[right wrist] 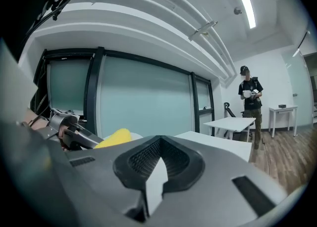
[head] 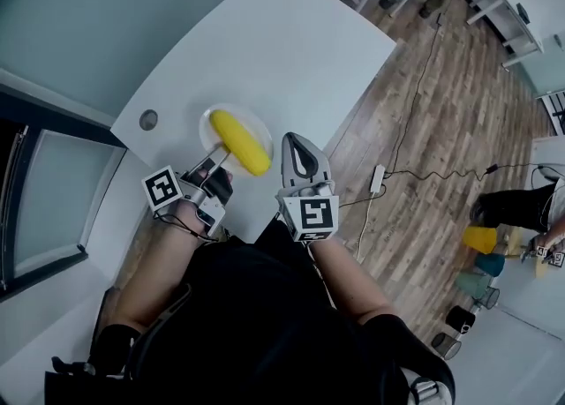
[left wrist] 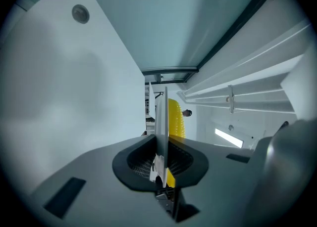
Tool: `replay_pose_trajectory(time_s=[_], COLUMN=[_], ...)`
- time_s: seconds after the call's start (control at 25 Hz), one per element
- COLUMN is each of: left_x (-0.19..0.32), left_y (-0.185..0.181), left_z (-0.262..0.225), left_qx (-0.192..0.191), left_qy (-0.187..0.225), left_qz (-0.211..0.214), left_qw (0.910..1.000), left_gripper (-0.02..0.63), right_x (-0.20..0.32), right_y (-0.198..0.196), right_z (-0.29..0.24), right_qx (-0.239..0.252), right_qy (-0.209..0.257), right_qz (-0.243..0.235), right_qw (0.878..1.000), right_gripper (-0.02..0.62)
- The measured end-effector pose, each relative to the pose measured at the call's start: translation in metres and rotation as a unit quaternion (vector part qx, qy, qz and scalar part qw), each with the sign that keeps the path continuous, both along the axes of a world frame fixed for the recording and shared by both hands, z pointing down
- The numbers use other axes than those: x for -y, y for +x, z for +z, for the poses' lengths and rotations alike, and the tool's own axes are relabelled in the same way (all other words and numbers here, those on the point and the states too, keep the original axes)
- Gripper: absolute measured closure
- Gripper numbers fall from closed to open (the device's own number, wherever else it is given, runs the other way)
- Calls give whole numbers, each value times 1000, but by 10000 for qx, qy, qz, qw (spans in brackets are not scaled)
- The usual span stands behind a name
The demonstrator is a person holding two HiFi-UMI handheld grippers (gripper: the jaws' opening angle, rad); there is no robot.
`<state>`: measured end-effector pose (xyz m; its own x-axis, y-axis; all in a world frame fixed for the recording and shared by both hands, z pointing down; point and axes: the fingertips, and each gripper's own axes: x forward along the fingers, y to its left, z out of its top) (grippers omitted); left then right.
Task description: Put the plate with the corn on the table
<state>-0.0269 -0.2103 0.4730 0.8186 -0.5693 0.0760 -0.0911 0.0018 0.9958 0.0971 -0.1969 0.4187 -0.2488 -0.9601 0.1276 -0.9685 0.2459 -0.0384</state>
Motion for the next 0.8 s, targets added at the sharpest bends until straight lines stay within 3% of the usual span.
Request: replay_pose_trajectory(time_s=[0.12,0.28,0.64,0.8], left_x=[38,76,164,170], left_y=[18,20,39,44], left_z=[8,32,116,141], left_qx=[50,165,573,882], left_qy=[-44,-122,-362,-748], left_qz=[-61,-229,7,-8], left_qw=[10000,9995,9977,9933], left_gripper=[575,575,575,575], right_x=[45,68,88,83], right_y=[18,27,41,41], right_z=[6,10,64,74], right_qx=[177,300,274,347], right_qy=[-42,75,-633,-836], right_qz=[-106,-173,167,297], right_qw=[9998,9994,9975,9955], right_gripper=[592,592,592,592])
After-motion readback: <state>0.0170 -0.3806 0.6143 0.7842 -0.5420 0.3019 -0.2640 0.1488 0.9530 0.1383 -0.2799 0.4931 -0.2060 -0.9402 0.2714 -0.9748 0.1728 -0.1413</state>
